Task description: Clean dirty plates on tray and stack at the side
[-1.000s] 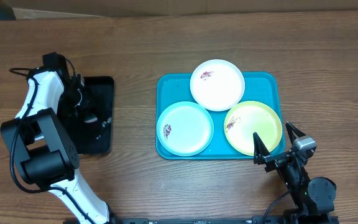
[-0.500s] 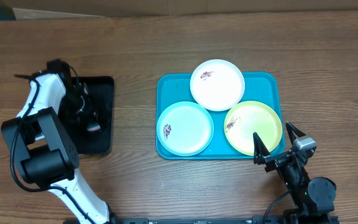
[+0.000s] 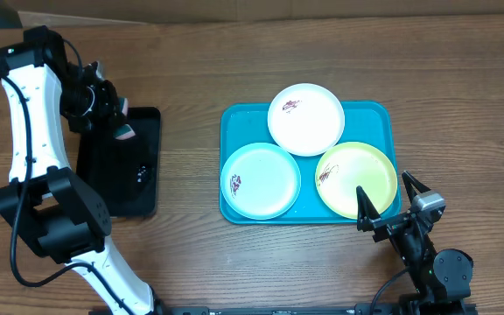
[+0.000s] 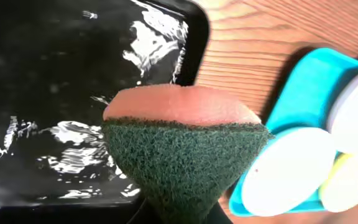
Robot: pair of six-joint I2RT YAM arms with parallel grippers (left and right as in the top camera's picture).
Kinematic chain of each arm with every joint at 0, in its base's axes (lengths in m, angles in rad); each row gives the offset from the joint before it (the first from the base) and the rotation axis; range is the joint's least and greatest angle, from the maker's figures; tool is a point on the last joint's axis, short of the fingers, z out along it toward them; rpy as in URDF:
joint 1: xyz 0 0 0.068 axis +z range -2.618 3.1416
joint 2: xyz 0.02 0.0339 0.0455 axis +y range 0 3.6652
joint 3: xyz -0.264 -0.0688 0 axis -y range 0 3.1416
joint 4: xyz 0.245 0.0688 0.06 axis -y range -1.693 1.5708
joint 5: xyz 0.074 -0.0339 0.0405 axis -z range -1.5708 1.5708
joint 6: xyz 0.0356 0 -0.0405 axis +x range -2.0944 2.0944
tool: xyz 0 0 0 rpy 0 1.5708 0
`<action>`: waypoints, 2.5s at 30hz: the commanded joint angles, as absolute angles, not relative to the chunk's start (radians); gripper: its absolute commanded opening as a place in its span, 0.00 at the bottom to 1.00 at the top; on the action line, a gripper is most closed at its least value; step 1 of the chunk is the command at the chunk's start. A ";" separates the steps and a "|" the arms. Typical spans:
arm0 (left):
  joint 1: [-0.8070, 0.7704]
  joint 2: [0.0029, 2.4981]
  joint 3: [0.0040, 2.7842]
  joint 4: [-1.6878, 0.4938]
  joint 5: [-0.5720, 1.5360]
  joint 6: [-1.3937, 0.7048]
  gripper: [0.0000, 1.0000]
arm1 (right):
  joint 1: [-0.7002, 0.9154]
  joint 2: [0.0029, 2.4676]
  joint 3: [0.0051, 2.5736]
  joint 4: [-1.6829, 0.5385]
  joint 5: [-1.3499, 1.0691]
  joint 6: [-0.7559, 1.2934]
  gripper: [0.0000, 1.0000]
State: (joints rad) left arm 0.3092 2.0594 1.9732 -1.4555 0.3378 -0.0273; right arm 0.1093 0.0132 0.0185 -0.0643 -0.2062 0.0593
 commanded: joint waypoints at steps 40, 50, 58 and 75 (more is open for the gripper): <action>0.264 2.053 2.057 -1.691 0.107 -0.221 0.04 | 0.111 0.007 0.009 -0.059 -0.210 0.067 1.00; 0.128 1.937 2.241 -1.682 0.647 -0.190 0.04 | 0.111 0.007 0.009 -0.059 -0.210 0.066 1.00; -0.296 1.946 2.090 -1.626 0.513 -0.208 0.04 | 0.111 0.007 0.009 -0.059 -0.210 0.066 1.00; -0.667 1.990 1.608 -1.114 0.036 -0.792 0.04 | 0.111 0.007 0.009 -0.059 -0.210 0.066 1.00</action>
